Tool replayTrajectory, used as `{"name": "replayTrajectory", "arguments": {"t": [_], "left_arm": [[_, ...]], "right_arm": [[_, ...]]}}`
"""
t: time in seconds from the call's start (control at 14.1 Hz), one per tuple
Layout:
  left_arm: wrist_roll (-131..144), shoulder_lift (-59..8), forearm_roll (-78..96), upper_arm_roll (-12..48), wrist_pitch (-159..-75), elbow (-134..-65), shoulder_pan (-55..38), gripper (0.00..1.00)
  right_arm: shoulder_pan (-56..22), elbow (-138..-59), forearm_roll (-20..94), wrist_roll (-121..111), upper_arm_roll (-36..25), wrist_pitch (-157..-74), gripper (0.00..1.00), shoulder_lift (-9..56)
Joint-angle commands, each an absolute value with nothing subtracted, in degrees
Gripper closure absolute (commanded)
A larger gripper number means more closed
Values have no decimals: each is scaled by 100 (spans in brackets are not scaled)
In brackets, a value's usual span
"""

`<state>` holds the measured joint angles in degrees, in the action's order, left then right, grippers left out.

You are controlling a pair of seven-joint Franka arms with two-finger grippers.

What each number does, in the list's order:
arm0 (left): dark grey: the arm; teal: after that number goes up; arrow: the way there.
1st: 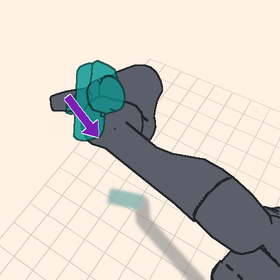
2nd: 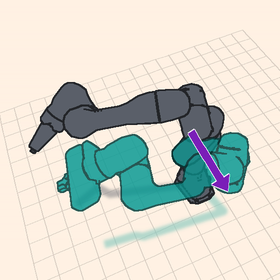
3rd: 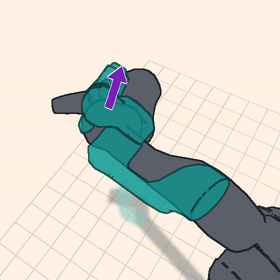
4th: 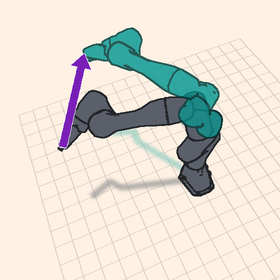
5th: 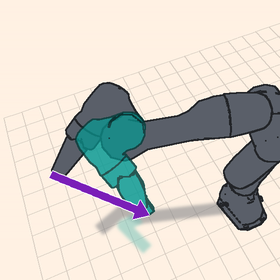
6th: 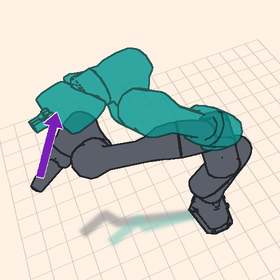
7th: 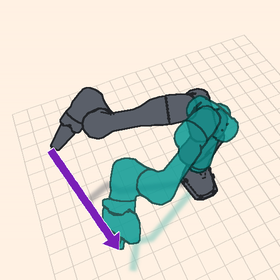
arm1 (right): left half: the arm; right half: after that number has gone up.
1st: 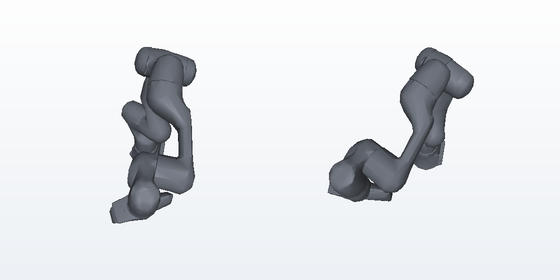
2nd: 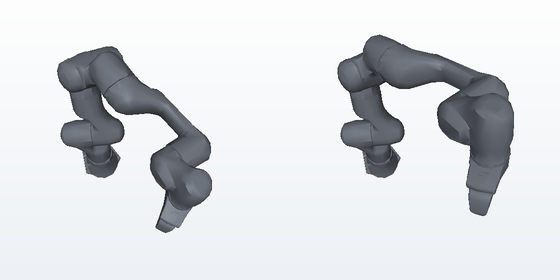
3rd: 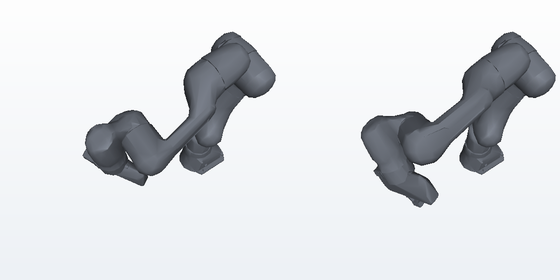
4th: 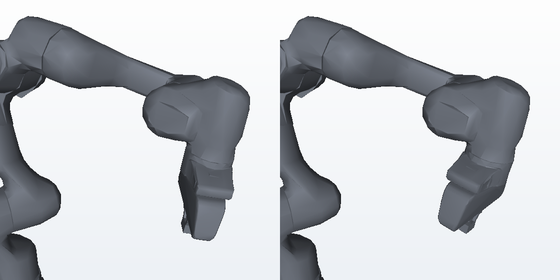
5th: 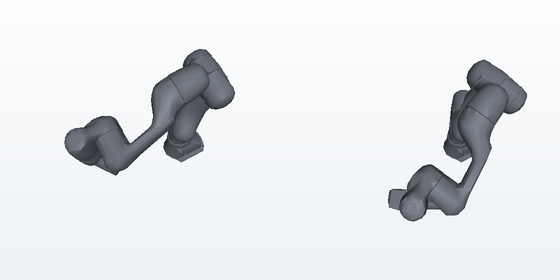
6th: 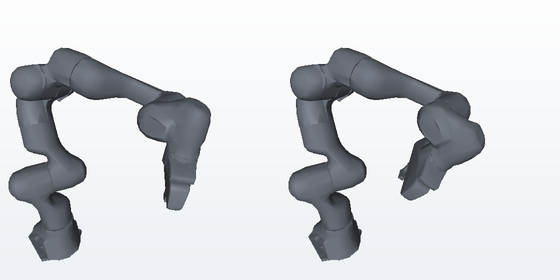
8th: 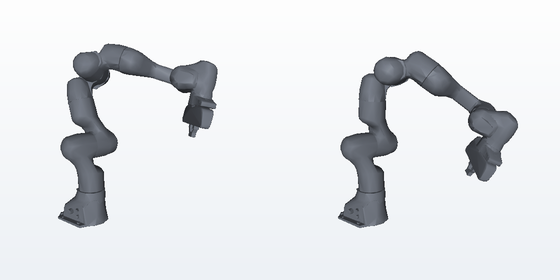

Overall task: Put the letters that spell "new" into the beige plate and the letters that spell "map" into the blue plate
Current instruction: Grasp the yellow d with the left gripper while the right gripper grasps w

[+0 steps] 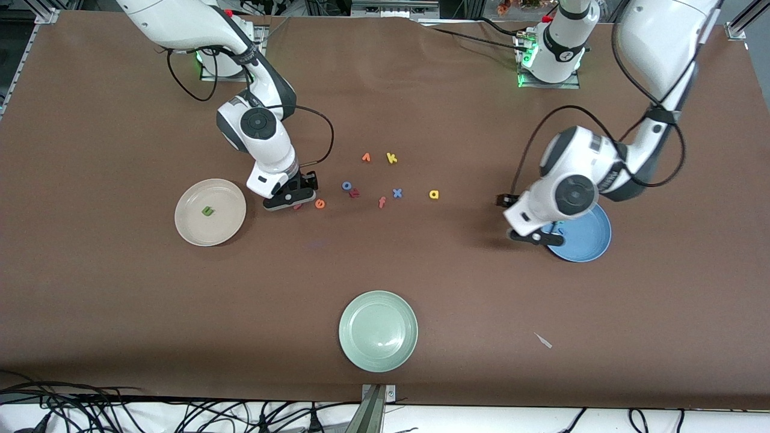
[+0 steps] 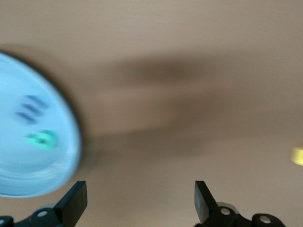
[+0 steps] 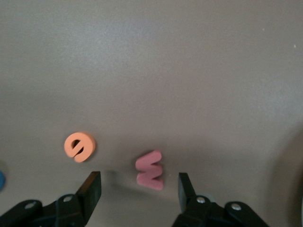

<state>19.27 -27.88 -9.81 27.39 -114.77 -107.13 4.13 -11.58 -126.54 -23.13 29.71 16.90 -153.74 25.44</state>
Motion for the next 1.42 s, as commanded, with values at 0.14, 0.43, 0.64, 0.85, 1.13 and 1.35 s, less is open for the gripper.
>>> {"name": "replayTrajectory", "arguments": {"t": [0.14,0.43,0.64,0.85,1.13,1.35], "left_arm": [[2688,-3084,-1107,2848,-12329,-10749,-526,0],[3303,-3594,-1160,2804,-13165,-10767,-1009,0],[3646,-3735,-1773,2698,-13210,-10767,-1283,3],[3850,-3893,-1986,2698,-13376,-10767,-1301,7],[3867,-3902,-2004,2698,-13386,-10758,-1327,82],[3806,-3797,-2004,2698,-13246,-10705,-1249,100]], "right_arm": [[-1134,-12568,-2514,3041,1661,-15653,26,2760],[-1125,-12638,-2531,3041,1661,-15662,31,2760],[-1125,-12718,-2610,3041,1582,-15846,36,2760],[-1125,-12744,-2619,3041,1556,-15855,48,2769],[-1107,-12718,-2628,2945,1547,-15847,76,2751],[-1099,-12665,-2628,2568,1372,-15733,81,2567]]}}
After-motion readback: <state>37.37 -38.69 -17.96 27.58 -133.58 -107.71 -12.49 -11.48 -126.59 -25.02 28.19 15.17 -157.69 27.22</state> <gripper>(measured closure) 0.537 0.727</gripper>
